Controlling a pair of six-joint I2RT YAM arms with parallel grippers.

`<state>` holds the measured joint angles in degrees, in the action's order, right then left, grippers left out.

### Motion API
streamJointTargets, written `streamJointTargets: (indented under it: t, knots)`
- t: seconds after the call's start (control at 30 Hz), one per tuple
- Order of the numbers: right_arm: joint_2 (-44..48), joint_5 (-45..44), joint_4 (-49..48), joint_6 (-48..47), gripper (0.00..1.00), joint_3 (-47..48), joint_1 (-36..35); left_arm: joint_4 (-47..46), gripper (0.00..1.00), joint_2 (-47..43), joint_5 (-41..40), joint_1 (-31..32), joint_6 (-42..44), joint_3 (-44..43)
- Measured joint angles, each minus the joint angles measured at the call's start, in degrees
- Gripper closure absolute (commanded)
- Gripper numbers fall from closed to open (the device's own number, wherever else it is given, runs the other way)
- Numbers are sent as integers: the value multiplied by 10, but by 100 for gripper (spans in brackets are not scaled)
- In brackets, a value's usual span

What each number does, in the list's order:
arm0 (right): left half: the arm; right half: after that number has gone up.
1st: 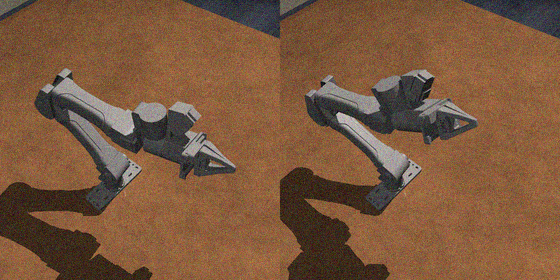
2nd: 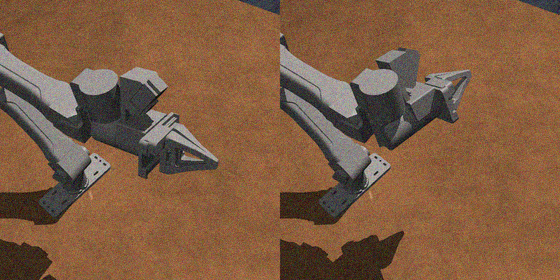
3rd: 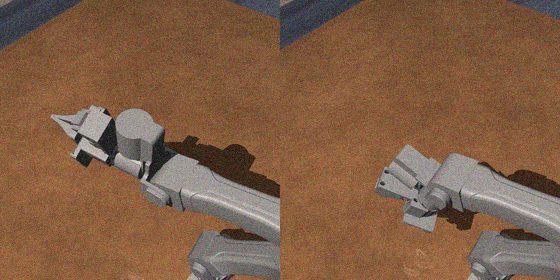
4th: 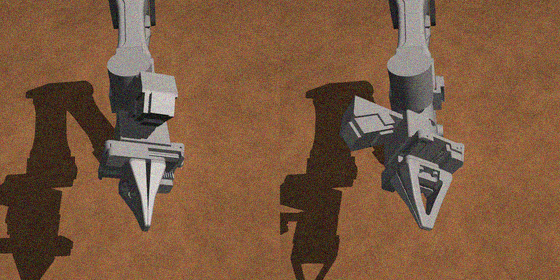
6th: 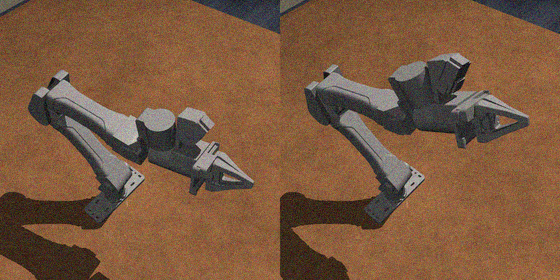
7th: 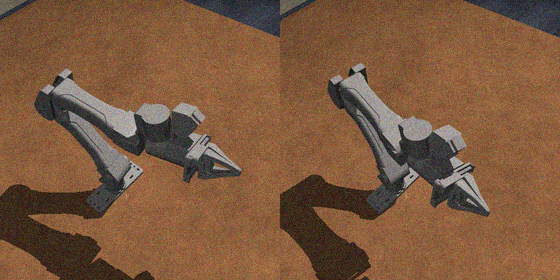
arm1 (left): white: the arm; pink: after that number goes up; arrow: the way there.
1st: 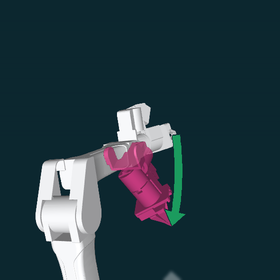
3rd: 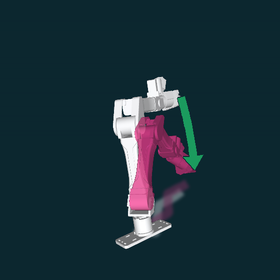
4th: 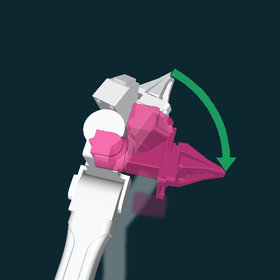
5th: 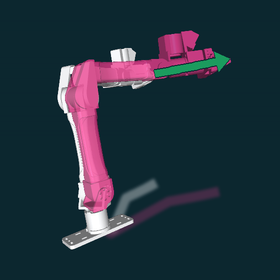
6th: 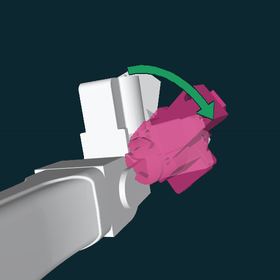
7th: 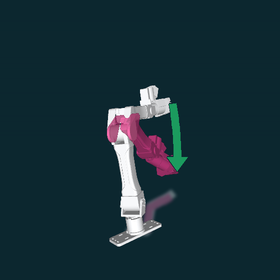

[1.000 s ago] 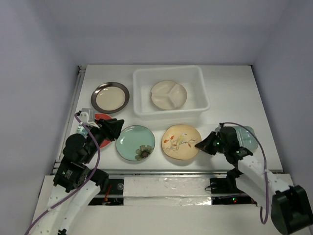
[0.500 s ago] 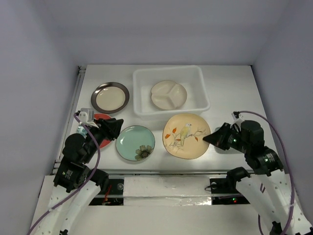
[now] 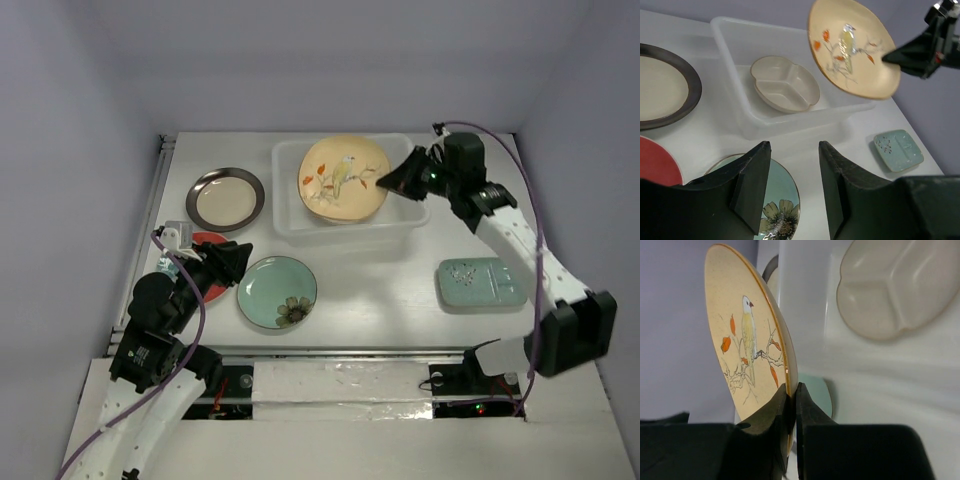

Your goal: Place the plates into the plastic bin on the countertop

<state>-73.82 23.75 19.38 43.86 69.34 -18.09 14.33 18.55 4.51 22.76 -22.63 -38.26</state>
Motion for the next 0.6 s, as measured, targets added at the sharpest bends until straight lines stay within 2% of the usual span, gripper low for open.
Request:
streamJointTargets:
  t: [0.1, 0.23, 0.43, 0.6]
  knots:
    - [-101, -12, -21, -10, 100, 81, 0, 0, 59, 1, 0, 0, 0, 0]
    - [-197, -24, -37, -20, 100, 141, 1, 0, 59, 2, 0, 0, 0, 0]
    - [-297, -33, -38, -32, 100, 165, 8, 0, 59, 5, 0, 0, 0, 0]
    - [-335, -36, -44, -35, 100, 160, 16, 0, 58, 5, 0, 0, 0, 0]
